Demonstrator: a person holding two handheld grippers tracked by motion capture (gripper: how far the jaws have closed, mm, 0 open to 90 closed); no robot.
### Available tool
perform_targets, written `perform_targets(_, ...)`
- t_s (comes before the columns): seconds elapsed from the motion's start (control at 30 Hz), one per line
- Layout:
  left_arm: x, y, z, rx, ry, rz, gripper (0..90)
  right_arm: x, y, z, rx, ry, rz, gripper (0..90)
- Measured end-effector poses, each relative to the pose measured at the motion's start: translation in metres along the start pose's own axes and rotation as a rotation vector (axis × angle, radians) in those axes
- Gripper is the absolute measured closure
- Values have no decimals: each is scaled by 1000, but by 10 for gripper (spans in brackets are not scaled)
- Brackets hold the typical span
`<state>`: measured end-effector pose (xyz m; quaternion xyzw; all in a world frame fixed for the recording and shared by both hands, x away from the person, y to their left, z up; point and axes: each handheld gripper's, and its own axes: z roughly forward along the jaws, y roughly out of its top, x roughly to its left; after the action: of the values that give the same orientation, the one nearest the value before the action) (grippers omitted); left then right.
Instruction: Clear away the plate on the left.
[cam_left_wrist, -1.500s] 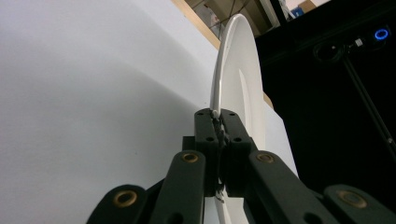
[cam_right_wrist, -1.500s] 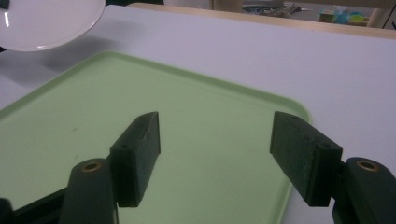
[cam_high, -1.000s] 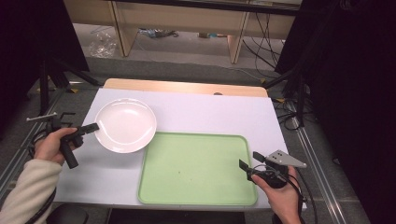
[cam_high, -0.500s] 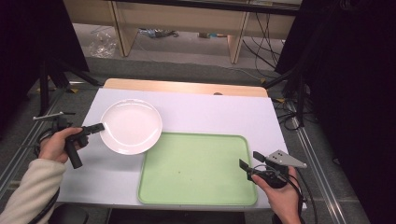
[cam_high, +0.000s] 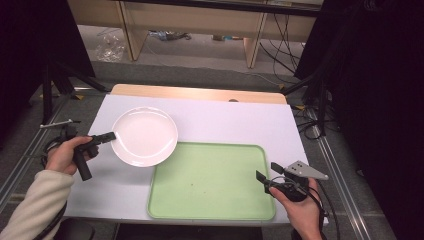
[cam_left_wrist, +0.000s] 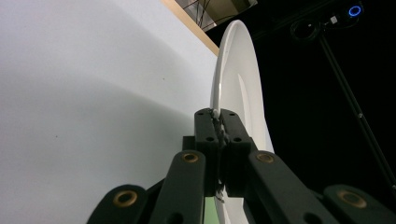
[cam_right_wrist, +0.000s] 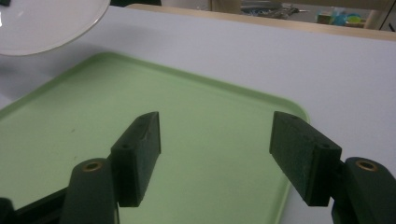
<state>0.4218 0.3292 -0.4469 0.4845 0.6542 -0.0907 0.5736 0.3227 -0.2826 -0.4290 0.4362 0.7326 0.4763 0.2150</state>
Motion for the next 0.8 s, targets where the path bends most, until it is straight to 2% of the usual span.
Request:
perform_targets(0.13,-1,0,0,-5,-14,-2,871,0,1,-3,20,-13,-1,346)
perform_targets(0.27,-1,0,-1,-6,-15,-6,871,0,0,0,7,3,3,347)
perform_targets(0.3,-1,0,0,-1,-3,-1,872,0,0,0,1,0,-3,347)
perform_targets(0.53,-2,0,1,0,-23,2,871,0,1,-1,1,-2,3,348)
perform_targets(0.8,-6,-2,3,10,-24,6,871,1,1,0,-4,-1,-4,348)
